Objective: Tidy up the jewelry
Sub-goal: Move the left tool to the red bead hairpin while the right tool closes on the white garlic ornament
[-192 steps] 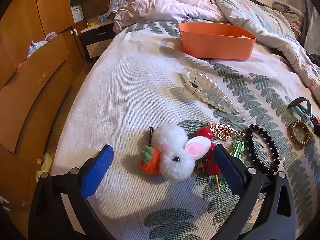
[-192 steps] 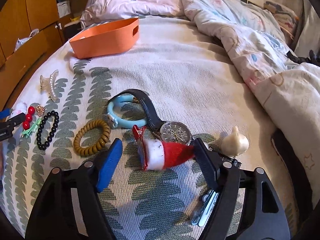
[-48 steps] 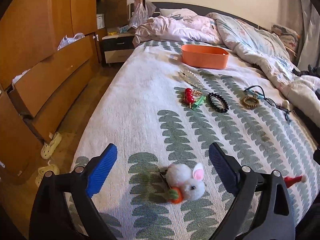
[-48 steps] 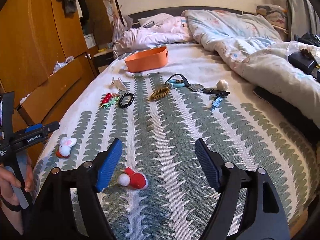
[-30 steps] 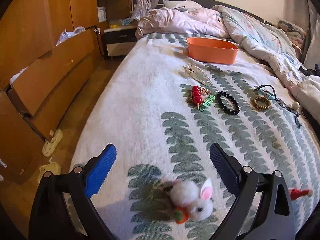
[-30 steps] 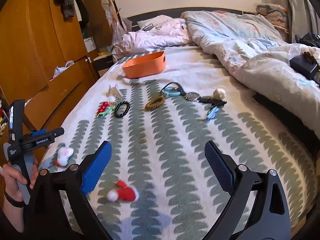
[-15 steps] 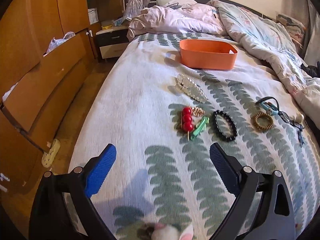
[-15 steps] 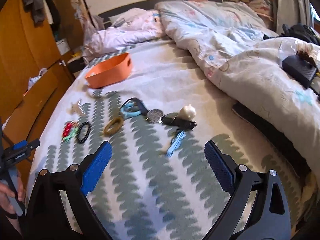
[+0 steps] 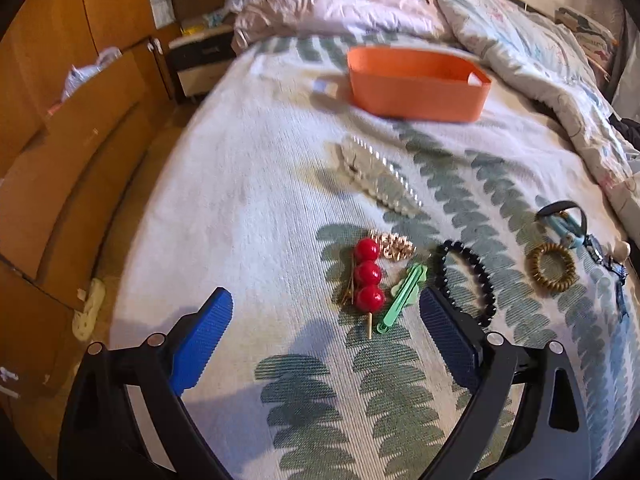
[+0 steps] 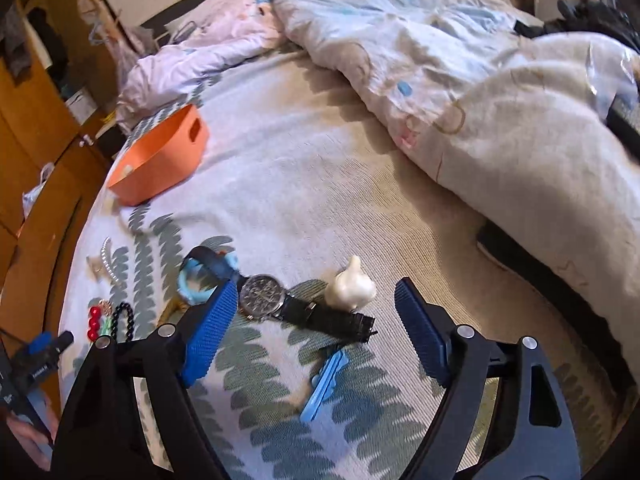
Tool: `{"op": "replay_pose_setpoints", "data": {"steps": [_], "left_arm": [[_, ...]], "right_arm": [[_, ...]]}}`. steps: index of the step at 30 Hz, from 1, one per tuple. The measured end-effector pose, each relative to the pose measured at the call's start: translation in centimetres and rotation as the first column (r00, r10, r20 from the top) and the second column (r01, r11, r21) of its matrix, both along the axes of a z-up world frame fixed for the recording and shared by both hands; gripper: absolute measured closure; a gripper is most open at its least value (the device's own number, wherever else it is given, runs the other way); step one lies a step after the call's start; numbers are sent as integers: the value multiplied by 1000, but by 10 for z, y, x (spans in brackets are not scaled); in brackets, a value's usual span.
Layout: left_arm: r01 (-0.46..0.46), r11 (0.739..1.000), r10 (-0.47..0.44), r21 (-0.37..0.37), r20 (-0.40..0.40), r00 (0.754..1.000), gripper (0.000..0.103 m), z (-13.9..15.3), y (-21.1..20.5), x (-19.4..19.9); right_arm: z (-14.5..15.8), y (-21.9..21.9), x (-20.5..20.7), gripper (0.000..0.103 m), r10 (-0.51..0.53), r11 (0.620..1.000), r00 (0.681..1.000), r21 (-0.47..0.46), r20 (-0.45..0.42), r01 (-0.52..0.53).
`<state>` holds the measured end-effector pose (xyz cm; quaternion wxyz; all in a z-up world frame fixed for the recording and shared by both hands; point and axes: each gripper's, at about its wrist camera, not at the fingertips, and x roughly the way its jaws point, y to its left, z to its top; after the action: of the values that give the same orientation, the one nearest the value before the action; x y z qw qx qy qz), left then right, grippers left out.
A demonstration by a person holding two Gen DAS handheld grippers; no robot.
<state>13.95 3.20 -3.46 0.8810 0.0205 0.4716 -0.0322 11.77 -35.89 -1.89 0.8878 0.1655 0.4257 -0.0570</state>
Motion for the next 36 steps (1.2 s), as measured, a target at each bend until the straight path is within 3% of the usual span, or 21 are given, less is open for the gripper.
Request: {"op": "replay_pose_setpoints", "data": {"steps": [9, 14, 18, 36], "left_arm": [[12, 1000, -12, 22, -37, 999, 10, -12, -2, 13], [22, 999, -20, 30, -75, 997, 10, -17, -6, 18], [26, 999, -23, 44, -70, 997, 10, -16, -9, 21], [28, 999, -24, 30, -124, 992, 10, -34, -17, 34]], "right_arm": [[-14, 11, 10, 22, 28, 999, 999, -43, -42, -30], [-19, 2, 11, 22, 13, 1000, 999, -7, -51, -14], [-22, 4, 13, 33, 18, 1000, 998, -19, -59, -19], [-37, 2, 26, 33, -7, 998, 996, -69, -93, 0]]}}
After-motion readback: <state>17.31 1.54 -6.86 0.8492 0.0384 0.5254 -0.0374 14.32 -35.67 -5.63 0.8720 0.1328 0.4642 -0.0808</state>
